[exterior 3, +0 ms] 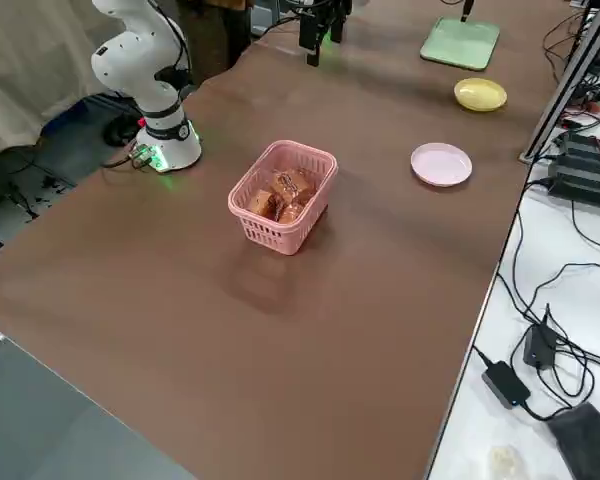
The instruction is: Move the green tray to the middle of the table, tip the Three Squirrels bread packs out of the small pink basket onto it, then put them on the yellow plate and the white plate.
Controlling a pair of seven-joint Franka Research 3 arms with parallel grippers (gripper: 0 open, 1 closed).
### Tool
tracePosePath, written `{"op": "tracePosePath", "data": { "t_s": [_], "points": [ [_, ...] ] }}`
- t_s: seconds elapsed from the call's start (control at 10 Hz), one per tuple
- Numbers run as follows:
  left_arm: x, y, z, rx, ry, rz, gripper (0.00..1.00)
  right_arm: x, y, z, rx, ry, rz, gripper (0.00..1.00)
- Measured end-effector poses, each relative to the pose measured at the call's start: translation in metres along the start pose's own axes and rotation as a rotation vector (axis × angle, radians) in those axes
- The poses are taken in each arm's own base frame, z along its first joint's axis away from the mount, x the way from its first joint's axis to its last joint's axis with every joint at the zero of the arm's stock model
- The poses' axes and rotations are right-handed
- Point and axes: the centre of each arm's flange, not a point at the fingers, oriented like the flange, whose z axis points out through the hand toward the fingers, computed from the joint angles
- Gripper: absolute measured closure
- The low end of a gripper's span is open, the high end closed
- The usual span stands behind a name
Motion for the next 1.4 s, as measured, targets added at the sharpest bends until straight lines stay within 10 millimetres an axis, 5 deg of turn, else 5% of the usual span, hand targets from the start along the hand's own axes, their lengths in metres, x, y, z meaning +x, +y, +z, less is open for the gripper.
{"op": "tracePosePath", "data": {
  "t_s": [0.3, 0.6, 0.9, 1.1, 1.4],
  "points": [
    [-0.002, -0.008, 0.006, -0.003, -0.01, -0.013, 0.03, 0.0, 0.0, 0.0, 0.0, -0.001, 0.0, 0.01],
    [-0.003, -0.005, 0.014, -0.007, -0.022, -0.009, 0.41, 0.0, 0.0, 0.0, 0.0, -0.002, 0.0, 0.01],
    [-0.003, -0.005, 0.016, -0.008, -0.024, -0.009, 0.59, 0.0, 0.0, 0.0, 0.0, -0.003, 0.0, 0.01],
    [-0.002, -0.006, 0.014, -0.005, -0.022, -0.002, 0.91, 0.0, 0.0, 0.0, 0.0, -0.004, 0.0, 0.01],
    [-0.003, -0.002, 0.014, -0.005, -0.024, 0.041, 0.93, -0.001, 0.0, 0.001, 0.0, -0.01, 0.0, 0.01]
  ]
}}
